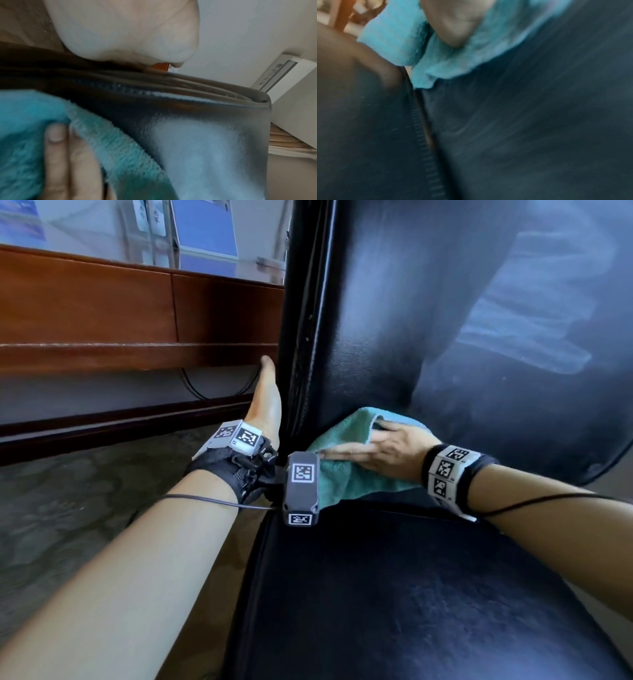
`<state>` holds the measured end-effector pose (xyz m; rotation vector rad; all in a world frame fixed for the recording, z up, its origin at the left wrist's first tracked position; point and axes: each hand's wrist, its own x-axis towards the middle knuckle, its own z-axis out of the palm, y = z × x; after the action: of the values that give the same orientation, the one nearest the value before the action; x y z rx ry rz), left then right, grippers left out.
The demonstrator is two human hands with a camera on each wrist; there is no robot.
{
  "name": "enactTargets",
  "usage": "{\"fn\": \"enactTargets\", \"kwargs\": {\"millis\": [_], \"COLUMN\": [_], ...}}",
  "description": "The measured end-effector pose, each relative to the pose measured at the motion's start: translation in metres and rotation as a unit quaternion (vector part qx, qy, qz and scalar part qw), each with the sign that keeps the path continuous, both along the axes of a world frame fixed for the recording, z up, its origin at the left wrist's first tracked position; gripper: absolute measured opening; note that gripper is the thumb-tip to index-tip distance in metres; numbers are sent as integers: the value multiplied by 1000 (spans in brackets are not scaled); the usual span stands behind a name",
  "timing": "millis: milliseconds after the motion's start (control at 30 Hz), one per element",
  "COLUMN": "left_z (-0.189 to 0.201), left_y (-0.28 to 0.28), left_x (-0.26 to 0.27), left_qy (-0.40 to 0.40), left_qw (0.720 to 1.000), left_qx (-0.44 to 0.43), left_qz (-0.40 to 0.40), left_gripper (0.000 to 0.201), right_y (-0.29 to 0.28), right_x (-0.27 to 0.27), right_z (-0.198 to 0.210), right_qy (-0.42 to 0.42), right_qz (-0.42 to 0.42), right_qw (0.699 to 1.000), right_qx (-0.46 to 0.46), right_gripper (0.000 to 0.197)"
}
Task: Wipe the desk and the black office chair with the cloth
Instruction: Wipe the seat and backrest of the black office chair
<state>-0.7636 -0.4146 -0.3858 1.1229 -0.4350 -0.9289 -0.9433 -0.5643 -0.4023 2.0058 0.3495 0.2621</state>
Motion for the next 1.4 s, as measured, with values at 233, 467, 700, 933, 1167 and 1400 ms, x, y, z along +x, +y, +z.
{"fn": "enactTargets", "kwargs": {"millis": [233,467,700,933,1167,1400], "left_z": [2,68,135,184,240,304], "left_y": [25,12,-13,-33,-67,-123], "left_x": [-22,-30,-88,-91,-66,-64], "left_qy": [-49,-134,-382,-606,-783,-790], "left_qw": [997,987,876,722,558,540], "left_qx": [31,27,35,-18,112,162], "left_qz": [53,82,294,333,252,242], "left_gripper": [76,111,74,62,57,60], "right_y": [-3,2,-9,-18,-11,-47], "right_x": [4,-21,-45,-18,-23,5], "right_z": [-57,-23,106,124,83,237], "right_qy": [37,78,-374,-512,-376,-546], "right_qz": [-63,-115,-126,-174,-119,-154], "right_qw": [992,985,885,763,847,702], "right_qx": [103,103,247,354,356,430], "right_gripper": [60,91,69,67,63,57]}}
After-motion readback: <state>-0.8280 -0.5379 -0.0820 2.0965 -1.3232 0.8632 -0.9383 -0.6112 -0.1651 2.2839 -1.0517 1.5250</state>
